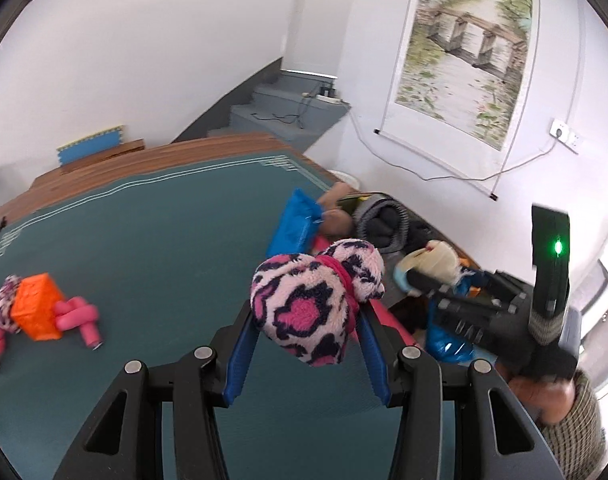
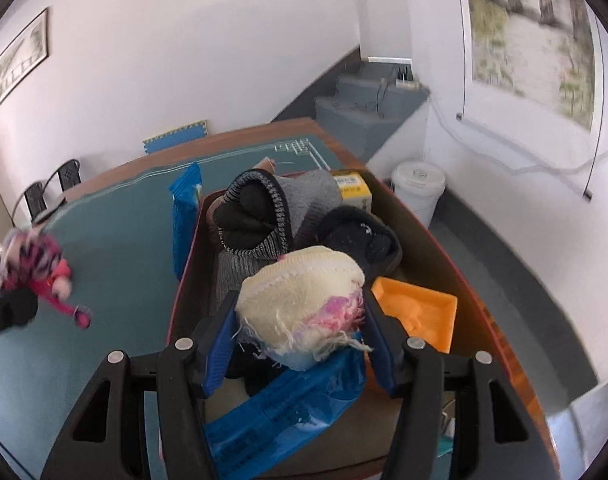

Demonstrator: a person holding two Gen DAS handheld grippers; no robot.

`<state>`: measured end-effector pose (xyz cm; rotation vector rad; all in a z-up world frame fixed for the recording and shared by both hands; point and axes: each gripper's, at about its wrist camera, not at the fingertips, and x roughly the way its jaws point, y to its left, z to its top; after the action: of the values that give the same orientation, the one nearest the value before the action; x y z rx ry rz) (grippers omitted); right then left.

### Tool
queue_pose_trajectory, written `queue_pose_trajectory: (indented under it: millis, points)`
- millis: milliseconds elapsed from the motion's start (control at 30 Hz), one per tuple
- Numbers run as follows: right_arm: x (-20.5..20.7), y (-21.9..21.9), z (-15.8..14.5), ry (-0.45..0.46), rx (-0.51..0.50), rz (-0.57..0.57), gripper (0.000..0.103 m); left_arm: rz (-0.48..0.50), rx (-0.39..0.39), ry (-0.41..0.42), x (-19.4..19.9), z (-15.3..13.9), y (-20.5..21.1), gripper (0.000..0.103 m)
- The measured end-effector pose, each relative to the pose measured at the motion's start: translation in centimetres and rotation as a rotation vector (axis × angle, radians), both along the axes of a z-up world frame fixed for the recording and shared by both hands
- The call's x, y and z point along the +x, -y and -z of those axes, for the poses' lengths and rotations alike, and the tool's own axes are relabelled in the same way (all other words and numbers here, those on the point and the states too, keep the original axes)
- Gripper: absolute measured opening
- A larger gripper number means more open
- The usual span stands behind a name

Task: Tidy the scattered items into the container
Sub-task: 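Carry the mitten and yarn ball over the red tin, opening the right tool to drop the ball, then lower the leopard mitten into the tin and open the left tool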

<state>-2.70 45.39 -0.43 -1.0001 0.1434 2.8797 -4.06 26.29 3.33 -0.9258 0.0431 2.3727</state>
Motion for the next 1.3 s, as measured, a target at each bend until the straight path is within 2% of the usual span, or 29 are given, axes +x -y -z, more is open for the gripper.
queue_pose_trajectory:
  millis: [100, 200, 367, 433, 600, 733, 800, 967, 1067, 1133, 1167, 1200, 1300]
  points:
    - [0.9, -0.4, -0.1, -0.035, -0.041, -0.005, 0.062, 0.028, 0.002, -0.002, -0.7, -0.1, -1.8, 0.05]
    - [2.2, -2.3, -0.9, -0.106, -0.146, 0.03, 0.067, 0.059, 0.003, 0.001, -1.2, 0.1, -3.5, 0.05]
    - [5.2, -6.1, -2.2, -0.237, -0.247, 0.211, 0.068, 0.092, 0.007, 0.029, -2.2, 0.9, -6.2, 0.05]
    - [5.4, -6.9, -1.9, -0.232, -0.274, 0.244, 0.067, 0.105, 0.005, 0.038, -2.5, 1.3, -7.2, 0.05]
    - [5.8, -7.0, -2.3, -0.251, -0.26, 0.282, 0.067, 0.147, -0.01, 0.053, -2.7, 2.2, -9.4, 0.051]
    - [5.8, -6.9, -2.5, -0.272, -0.241, 0.288, 0.067, 0.212, -0.056, 0.076, -2.2, 3.3, -10.8, 0.051]
    - [5.7, -6.9, -2.5, -0.273, -0.242, 0.285, 0.067, 0.234, -0.088, 0.037, -1.3, 3.3, -11.3, 0.051]
    - [6.1, -6.9, -2.7, -0.286, -0.239, 0.287, 0.067, 0.299, -0.09, 0.038, 0.2, 2.9, -11.9, 0.052]
    - [6.2, -6.9, -2.8, -0.294, -0.241, 0.282, 0.067, 0.323, -0.074, 0.036, 0.8, 2.3, -11.7, 0.054]
    - [6.1, -6.9, -2.8, -0.296, -0.252, 0.26, 0.067, 0.337, -0.059, 0.025, 1.2, 1.7, -11.3, 0.065]
    - [6.0, -6.7, -2.9, -0.297, -0.255, 0.244, 0.068, 0.339, -0.053, 0.014, 1.5, 1.5, -11.1, 0.077]
    - [5.9, -6.6, -2.9, -0.298, -0.258, 0.227, 0.068, 0.334, -0.047, 0.001, 1.7, 1.2, -10.9, 0.081]
    - [5.9, -6.1, -3.0, -0.3, -0.265, 0.183, 0.068, 0.306, -0.026, -0.008, 1.7, 0.6, -10.2, 0.081]
